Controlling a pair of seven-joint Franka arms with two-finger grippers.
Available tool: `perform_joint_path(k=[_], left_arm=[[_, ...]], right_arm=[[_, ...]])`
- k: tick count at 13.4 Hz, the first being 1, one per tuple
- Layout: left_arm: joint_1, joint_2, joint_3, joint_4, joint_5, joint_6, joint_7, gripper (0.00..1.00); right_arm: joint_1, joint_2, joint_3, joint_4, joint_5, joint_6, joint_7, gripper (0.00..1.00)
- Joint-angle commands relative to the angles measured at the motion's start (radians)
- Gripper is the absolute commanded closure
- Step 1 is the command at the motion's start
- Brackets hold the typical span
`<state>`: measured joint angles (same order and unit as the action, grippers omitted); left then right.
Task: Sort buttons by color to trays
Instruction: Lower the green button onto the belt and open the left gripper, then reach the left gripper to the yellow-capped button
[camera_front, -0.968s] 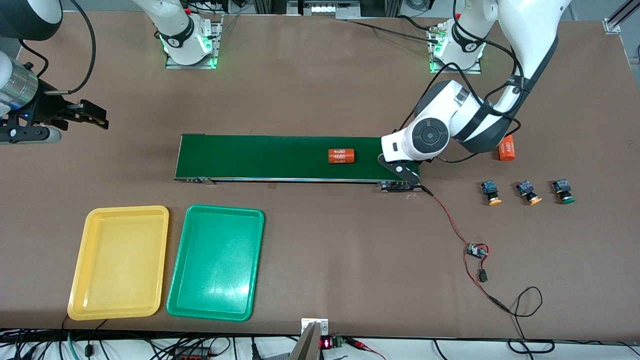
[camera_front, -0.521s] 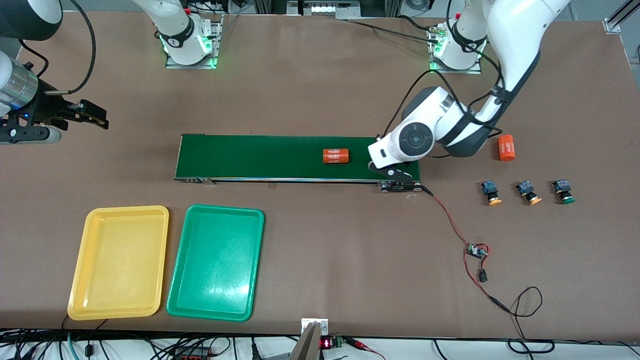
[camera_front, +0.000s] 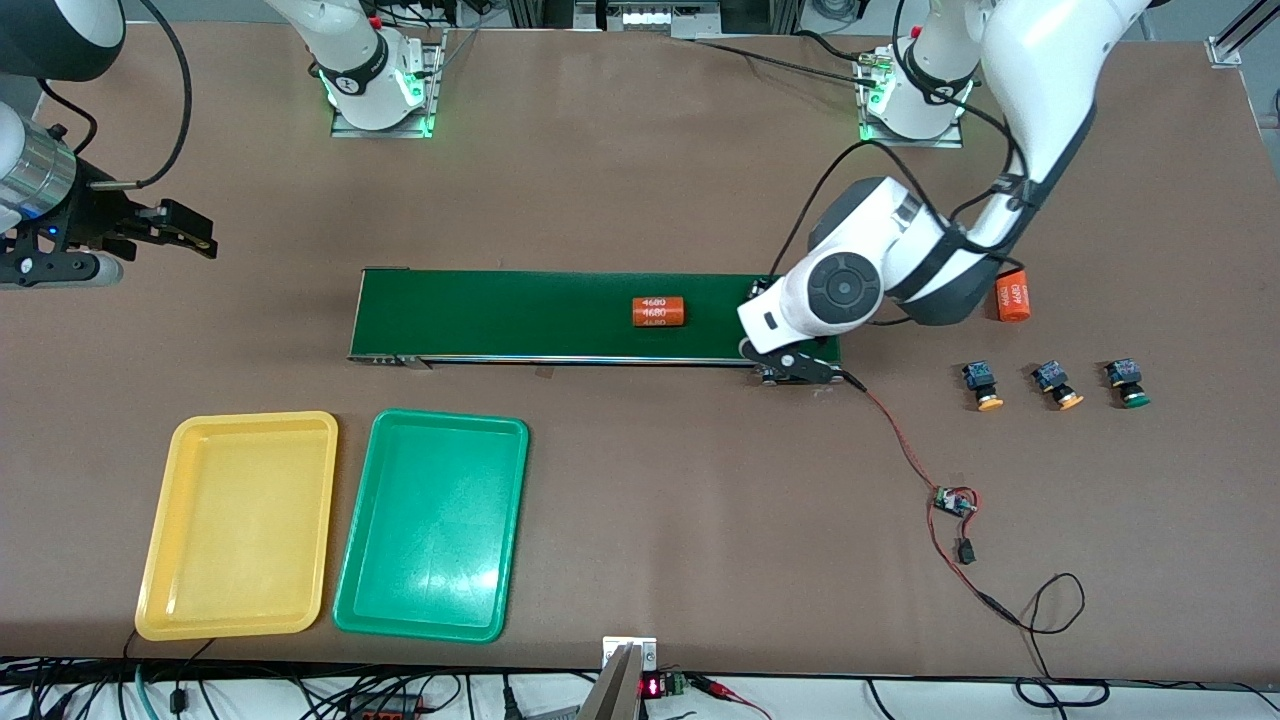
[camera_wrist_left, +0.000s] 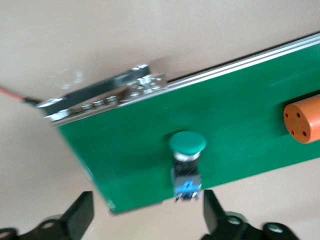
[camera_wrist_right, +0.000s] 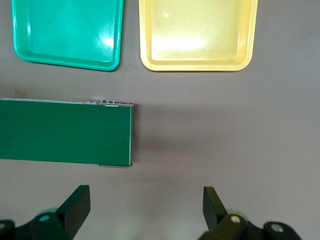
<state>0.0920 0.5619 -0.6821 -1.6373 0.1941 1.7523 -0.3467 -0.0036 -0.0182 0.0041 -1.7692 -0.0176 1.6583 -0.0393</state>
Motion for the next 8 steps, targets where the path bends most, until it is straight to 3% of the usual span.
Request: perform_joint_path(k=[1, 5, 8], left_arm=[[0.029, -0.005, 0.016, 0.097, 0.007, -0.111, -0.003, 0.0], [0.173, 0.019, 0.03, 0.103, 0.151, -0.105, 0.008, 0.0], [0.192, 0.062, 0.157, 0.105, 0.209, -0.102, 0.009, 0.0]], right_arm=[[0.002, -0.014, 0.002, -0.013, -0.01, -0.003, 0.012, 0.0], [0.002, -0.015, 0.002, -0.013, -0.01, -0.003, 0.012, 0.0], [0.002, -0.017, 0.002, -0.021, 0.001, -0.003, 0.013, 0.0]])
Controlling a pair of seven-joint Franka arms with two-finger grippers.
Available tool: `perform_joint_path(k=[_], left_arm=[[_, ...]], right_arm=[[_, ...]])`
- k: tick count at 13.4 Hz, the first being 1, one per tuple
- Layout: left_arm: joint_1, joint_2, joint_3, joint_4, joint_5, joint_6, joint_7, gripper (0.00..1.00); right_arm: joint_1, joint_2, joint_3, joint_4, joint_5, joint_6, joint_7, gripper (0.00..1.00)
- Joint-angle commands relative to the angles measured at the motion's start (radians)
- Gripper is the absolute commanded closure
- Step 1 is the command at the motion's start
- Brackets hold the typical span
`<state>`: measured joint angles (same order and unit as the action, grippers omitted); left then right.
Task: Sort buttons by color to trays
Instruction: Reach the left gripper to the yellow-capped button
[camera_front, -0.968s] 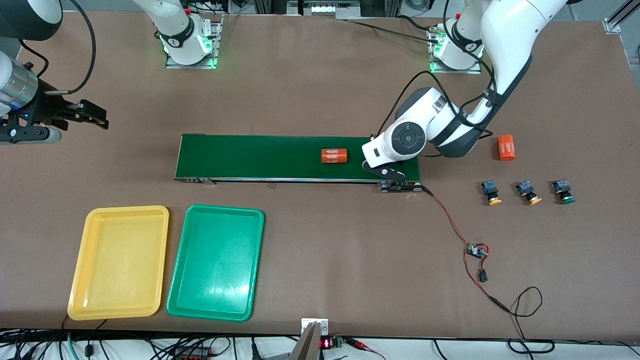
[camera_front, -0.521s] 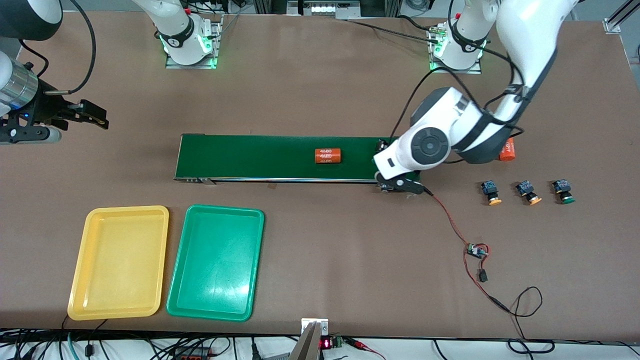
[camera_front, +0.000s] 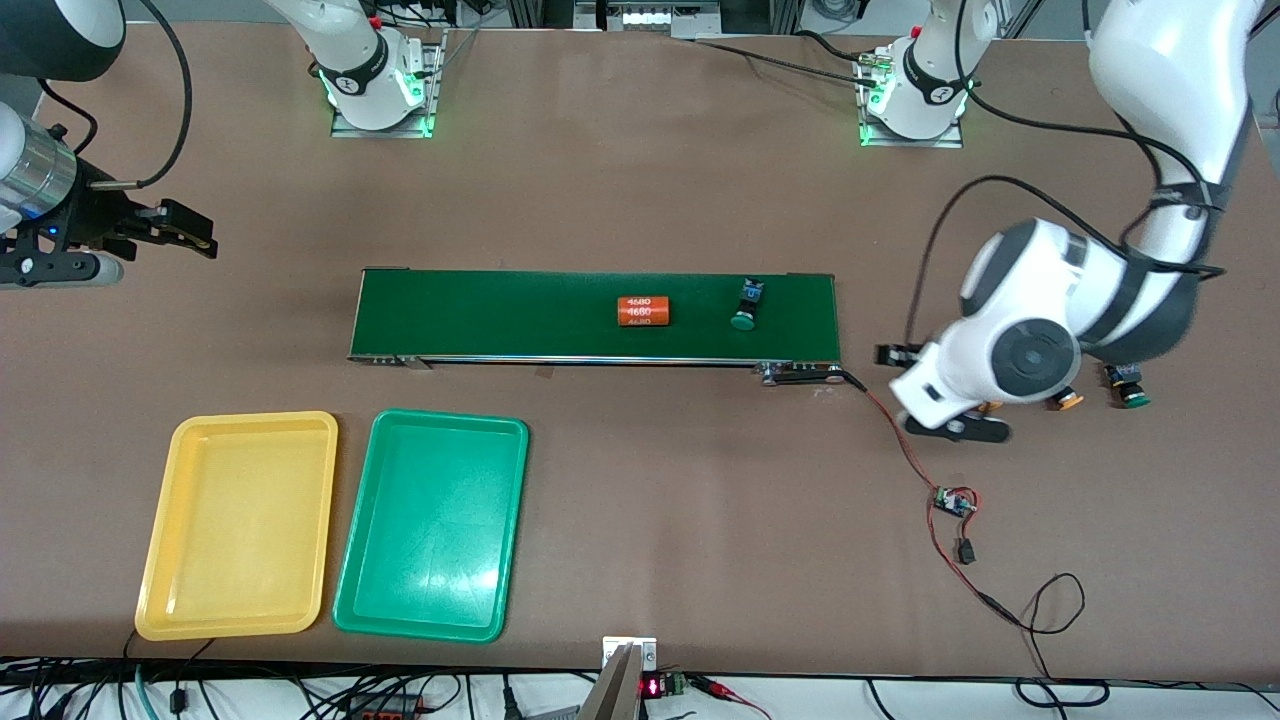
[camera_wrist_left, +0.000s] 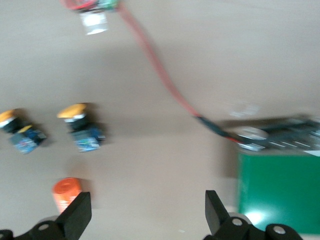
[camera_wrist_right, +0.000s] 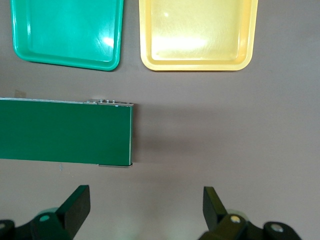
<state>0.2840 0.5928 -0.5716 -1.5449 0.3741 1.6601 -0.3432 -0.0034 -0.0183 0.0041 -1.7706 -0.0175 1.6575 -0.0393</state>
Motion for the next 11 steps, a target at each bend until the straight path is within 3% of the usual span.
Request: perform_joint_path(k=[1, 8, 11], left_arm=[[0.009, 0.041, 0.064, 0.009, 0.025, 0.003, -0.005, 0.0], [0.161, 0.085, 0.091, -0.17, 0.029, 0.242, -0.007, 0.0], [0.184, 0.085, 0.099, -0.257, 0.038, 0.37, -0.007, 0.03]], right_arm=[[0.0, -0.022, 0.0, -0.023, 0.002, -0.004, 0.013, 0.0], [0.002, -0.042, 0.002, -0.062, -0.001, 0.002, 0.001, 0.0], [0.057, -0.152, 0.005, -0.206, 0.005, 0.076, 0.015, 0.0]])
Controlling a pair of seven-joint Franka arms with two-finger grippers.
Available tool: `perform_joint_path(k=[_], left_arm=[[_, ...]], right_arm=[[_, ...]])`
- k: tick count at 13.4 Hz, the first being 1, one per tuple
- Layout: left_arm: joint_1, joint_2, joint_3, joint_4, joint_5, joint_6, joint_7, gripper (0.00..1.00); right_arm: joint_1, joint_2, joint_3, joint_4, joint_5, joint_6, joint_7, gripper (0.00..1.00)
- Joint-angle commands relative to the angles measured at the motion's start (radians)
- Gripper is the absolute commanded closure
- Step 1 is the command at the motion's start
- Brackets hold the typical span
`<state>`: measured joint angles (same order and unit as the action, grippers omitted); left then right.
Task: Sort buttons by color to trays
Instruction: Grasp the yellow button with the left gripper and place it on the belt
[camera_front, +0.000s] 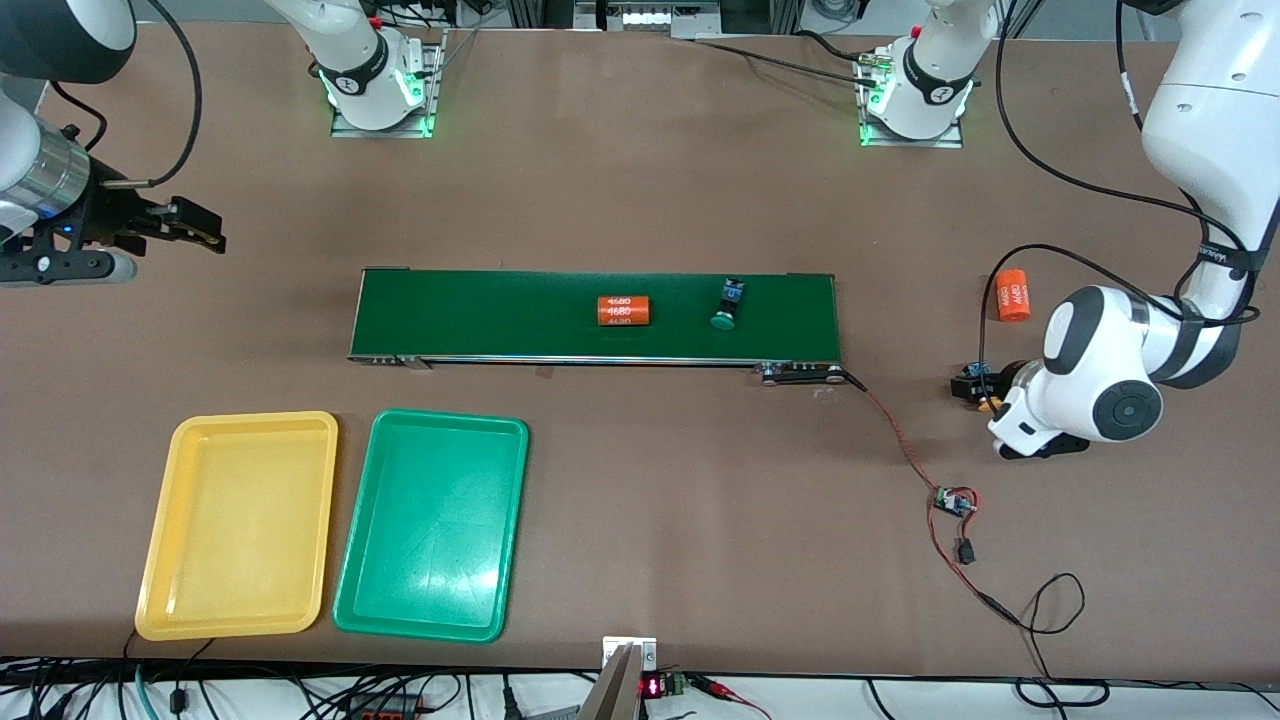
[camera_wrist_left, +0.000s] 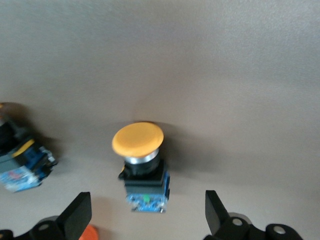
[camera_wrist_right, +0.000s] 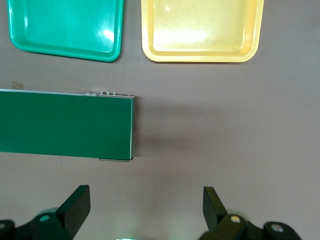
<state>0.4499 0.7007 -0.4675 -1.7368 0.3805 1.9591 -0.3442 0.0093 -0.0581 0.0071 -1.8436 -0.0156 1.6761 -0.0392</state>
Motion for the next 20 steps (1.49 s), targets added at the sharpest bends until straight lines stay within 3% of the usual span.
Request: perform_joint_path(k=[1, 3, 4, 5, 8, 12, 15, 16, 20], left_arm=[[0.027, -0.02, 0.0, -0.078, 0.049, 0.101, -0.004, 0.18], [0.033, -0.02, -0.003, -0.078, 0.048, 0.098, -0.007, 0.52], [0.03, -0.027, -0.003, -0.076, 0.047, 0.087, -0.001, 0.76], [0.03, -0.03, -0.006, -0.072, 0.047, 0.075, -0.007, 0.84], [0.027, -0.068, -0.051, -0.058, 0.032, 0.003, -0.01, 0.87], [0.02, -0.093, -0.268, 0.012, 0.031, -0.219, -0.041, 0.83], [0.009, -0.083, -0.422, 0.005, 0.028, -0.244, -0.208, 0.81], [-0.015, -0.076, -0.451, 0.003, 0.028, -0.24, -0.223, 0.81], [-0.172, -0.03, -0.448, -0.021, 0.02, -0.171, -0.269, 0.81]], right_arm=[[0.055, -0.147, 0.004, -0.194, 0.006, 0.097, 0.027, 0.0], [0.075, -0.174, 0.029, -0.265, 0.048, 0.143, 0.203, 0.0], [0.08, -0.167, 0.068, -0.269, 0.049, 0.145, 0.243, 0.0], [0.078, -0.166, 0.106, -0.278, 0.052, 0.148, 0.29, 0.0], [0.078, -0.172, 0.216, -0.344, 0.077, 0.207, 0.452, 0.0], [0.08, -0.137, 0.344, -0.35, 0.097, 0.316, 0.568, 0.0], [0.08, -0.094, 0.421, -0.348, 0.157, 0.398, 0.651, 0.0], [0.081, -0.076, 0.441, -0.348, 0.157, 0.427, 0.701, 0.0], [0.077, -0.042, 0.453, -0.347, 0.148, 0.447, 0.714, 0.0]])
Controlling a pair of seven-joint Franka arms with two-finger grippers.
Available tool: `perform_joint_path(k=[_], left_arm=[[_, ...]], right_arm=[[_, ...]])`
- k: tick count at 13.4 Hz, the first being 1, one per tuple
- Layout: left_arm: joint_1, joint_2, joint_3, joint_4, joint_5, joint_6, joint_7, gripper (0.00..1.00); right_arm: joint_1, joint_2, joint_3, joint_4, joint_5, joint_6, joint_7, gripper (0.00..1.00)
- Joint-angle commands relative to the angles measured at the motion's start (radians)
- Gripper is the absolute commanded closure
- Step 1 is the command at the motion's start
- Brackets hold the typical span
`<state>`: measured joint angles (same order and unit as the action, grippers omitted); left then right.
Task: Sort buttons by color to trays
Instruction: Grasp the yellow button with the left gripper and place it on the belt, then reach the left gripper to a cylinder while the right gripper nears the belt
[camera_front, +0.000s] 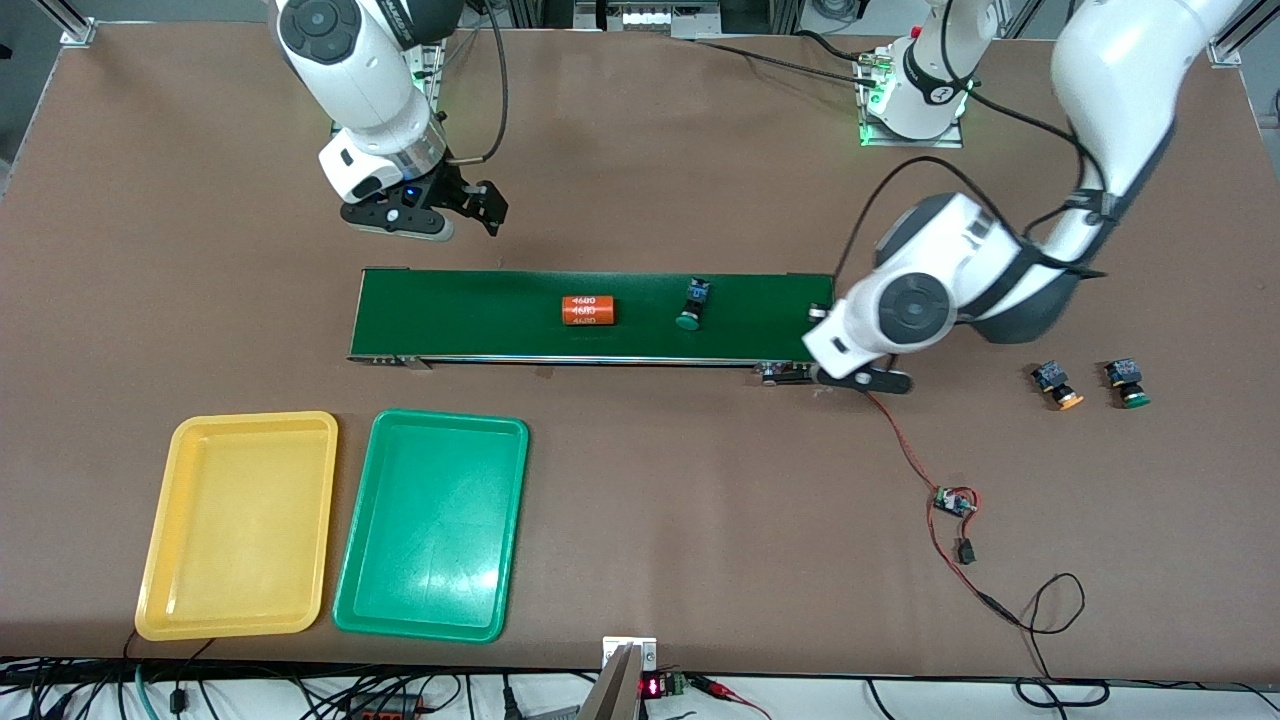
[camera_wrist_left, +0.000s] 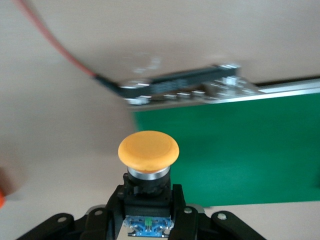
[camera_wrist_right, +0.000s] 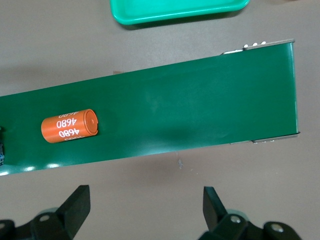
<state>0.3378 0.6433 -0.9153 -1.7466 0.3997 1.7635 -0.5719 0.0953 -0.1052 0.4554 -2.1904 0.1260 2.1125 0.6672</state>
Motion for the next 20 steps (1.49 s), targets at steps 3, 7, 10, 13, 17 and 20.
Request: perform_joint_path(k=[3, 7, 10, 13, 17, 20], left_arm=[[-0.1, 0.067, -0.002, -0.013, -0.002, 0.074, -0.126, 0.75], [-0.111, 0.064, -0.005, 0.002, -0.002, 0.08, -0.184, 0.0], [-0.08, 0.021, -0.008, 0.082, 0.001, 0.001, -0.171, 0.0], [-0.08, 0.018, -0.004, 0.243, 0.011, -0.224, -0.164, 0.0], [-0.025, -0.013, 0.06, 0.271, 0.002, -0.269, -0.049, 0.0], [-0.103, -0.109, 0.325, 0.236, -0.118, -0.265, 0.267, 0.0]], right_arm=[[-0.015, 0.009, 0.005, -0.002, -0.005, 0.023, 0.008, 0.0], [-0.017, 0.019, 0.005, -0.002, -0.005, 0.024, 0.011, 0.0], [-0.017, 0.022, 0.005, -0.002, -0.005, 0.029, 0.011, 0.0], [0.007, 0.042, 0.006, -0.005, -0.005, 0.066, 0.04, 0.0], [0.053, 0.082, 0.032, 0.0, -0.006, 0.128, 0.078, 0.0], [0.076, 0.126, 0.048, 0.001, -0.008, 0.205, 0.14, 0.0]])
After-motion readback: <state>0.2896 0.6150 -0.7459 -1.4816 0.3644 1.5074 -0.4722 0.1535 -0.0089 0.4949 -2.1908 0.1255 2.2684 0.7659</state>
